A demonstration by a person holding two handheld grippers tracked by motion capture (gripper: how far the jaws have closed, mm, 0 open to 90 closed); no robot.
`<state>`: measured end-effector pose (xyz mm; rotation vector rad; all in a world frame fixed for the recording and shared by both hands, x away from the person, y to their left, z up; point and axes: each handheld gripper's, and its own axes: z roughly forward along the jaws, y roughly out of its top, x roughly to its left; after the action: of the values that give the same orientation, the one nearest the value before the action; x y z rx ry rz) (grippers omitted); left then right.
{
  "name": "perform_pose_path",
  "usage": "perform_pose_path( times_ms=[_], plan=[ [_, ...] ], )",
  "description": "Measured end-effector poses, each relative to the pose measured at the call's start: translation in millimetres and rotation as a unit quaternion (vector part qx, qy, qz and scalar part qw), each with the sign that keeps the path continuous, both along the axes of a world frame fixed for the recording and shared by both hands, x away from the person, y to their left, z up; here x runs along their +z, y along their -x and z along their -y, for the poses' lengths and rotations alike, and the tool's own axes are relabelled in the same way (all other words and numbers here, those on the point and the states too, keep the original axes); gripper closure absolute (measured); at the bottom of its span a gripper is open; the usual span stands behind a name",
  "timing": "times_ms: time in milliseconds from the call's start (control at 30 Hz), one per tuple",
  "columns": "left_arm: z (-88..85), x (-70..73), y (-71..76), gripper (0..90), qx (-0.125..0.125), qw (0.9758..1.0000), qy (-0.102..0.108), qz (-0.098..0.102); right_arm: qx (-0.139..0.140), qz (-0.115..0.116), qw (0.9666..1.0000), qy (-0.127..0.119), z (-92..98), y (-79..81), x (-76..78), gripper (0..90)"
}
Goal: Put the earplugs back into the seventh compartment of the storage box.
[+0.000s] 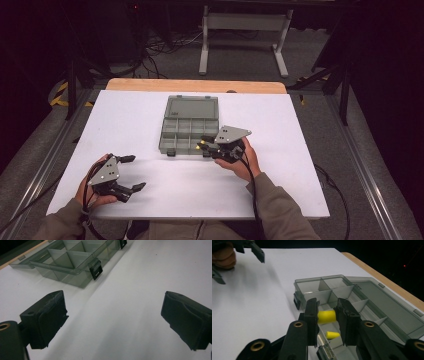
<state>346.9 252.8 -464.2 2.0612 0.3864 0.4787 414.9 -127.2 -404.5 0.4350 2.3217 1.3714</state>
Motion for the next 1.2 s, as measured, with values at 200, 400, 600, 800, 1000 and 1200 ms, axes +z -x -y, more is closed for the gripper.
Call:
perform_pose_path(
  times_ms=[200,400,600,800,1000,1200],
  plan=[
    [1.2,0.1,-2.2,7.0,-0.003,1.0000,0.001,0.001,-0.016,-0.013,0.9998,-0.004,-1.1,-13.8,-3.6,71.1],
    [2.9,0.1,-5.2,7.0,-0.008,1.0000,0.001,0.000,-0.029,-0.023,0.9993,0.003,-7.9,-25.1,-13.0,70.6],
    [1.6,0.0,-7.7,7.0,-0.012,0.9999,0.007,-0.002,-0.042,-0.037,0.9984,-0.002,-11.2,-35.0,-21.2,70.3],
    [1.1,0.6,-8.2,7.1,-0.014,0.9999,0.008,0.002,-0.050,-0.043,0.9978,0.008,-18.0,-39.5,-27.4,69.4],
    [1.4,0.1,-5.4,7.2,-0.012,0.9999,0.005,0.002,-0.058,-0.043,0.9973,0.013,-21.6,-42.4,-30.9,68.3],
    [1.5,1.0,-1.6,7.3,-0.009,1.0000,0.001,0.004,-0.066,-0.046,0.9966,0.020,-21.7,-44.6,-34.6,67.9]
  ],
)
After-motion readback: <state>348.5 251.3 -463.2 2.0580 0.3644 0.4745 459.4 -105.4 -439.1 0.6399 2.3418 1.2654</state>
